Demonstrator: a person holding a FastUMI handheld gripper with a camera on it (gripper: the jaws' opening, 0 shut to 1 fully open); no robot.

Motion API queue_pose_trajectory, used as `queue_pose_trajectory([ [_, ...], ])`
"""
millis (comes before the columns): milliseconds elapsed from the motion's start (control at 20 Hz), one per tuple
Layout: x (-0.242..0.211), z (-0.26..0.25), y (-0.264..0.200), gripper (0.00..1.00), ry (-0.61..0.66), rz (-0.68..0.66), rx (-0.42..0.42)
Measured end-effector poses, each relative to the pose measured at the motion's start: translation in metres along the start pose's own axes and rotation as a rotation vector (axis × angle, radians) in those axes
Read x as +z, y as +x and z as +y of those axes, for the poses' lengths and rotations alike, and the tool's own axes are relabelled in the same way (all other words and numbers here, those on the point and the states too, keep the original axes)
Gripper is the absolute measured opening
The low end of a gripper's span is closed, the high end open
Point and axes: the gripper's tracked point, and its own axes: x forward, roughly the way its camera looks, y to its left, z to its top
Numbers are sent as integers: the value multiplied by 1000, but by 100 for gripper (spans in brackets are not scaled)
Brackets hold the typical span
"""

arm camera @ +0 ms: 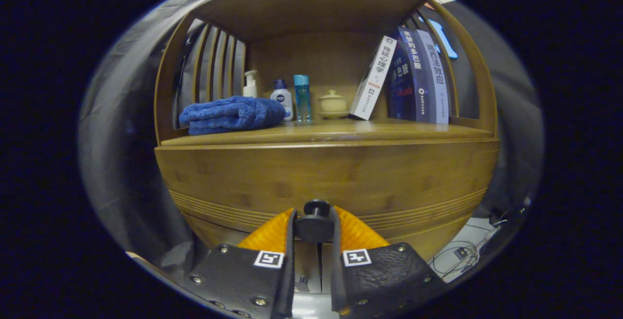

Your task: Pull open the drawer, take out the items inside it, and place them on the countertop above the cabinet.

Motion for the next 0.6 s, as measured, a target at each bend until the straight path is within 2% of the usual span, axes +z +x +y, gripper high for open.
queue_pose_trajectory([
  [200, -4, 1, -20, 30, -9, -2, -17],
  [600, -20, 6, -96, 30, -4, 7, -27],
])
